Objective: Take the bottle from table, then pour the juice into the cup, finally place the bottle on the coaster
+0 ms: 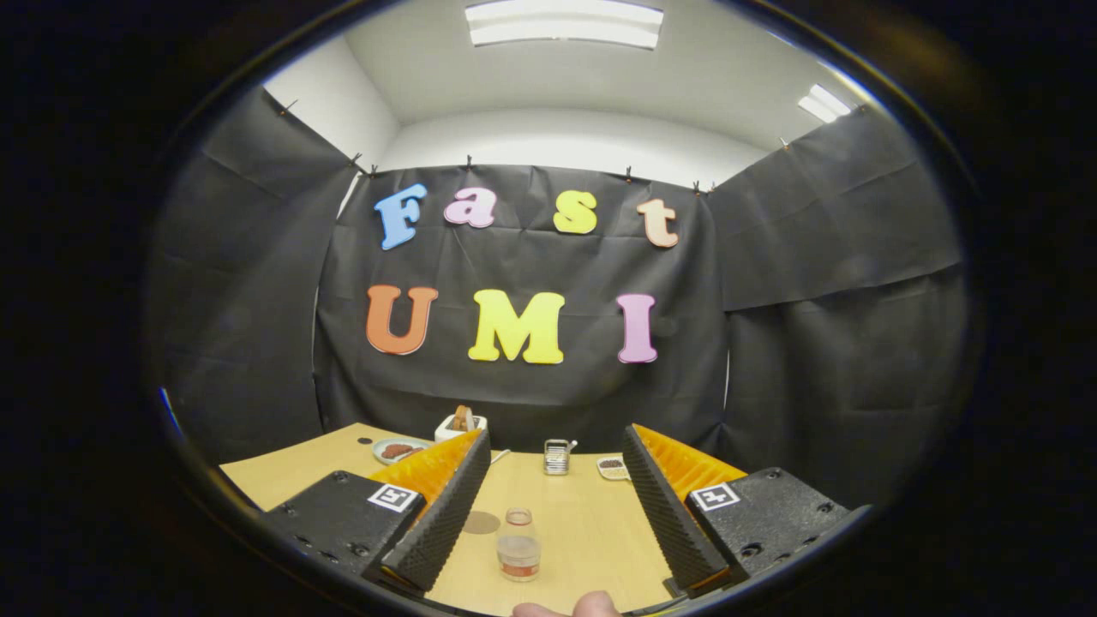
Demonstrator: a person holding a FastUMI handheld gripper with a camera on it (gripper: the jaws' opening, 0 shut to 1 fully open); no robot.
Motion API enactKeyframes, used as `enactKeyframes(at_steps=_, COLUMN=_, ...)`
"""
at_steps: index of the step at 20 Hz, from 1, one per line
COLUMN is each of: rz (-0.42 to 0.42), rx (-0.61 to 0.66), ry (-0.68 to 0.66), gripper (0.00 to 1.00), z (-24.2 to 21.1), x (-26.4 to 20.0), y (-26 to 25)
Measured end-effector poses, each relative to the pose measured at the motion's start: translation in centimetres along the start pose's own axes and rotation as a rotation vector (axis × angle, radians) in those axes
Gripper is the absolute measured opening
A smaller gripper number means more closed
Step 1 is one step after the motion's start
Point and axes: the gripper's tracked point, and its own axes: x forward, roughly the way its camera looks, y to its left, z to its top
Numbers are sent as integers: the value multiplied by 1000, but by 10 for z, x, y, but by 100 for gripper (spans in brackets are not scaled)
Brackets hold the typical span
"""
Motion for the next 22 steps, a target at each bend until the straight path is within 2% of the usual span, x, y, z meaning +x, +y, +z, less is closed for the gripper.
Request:
enactKeyframes(at_steps=10, rz=-4, rx=5, ry=-6, gripper=100, z=5, x=-3, y=-3)
enactKeyframes(at_steps=22, rz=18, rx=-6, ry=14, gripper=100, z=-10, x=1, y=8)
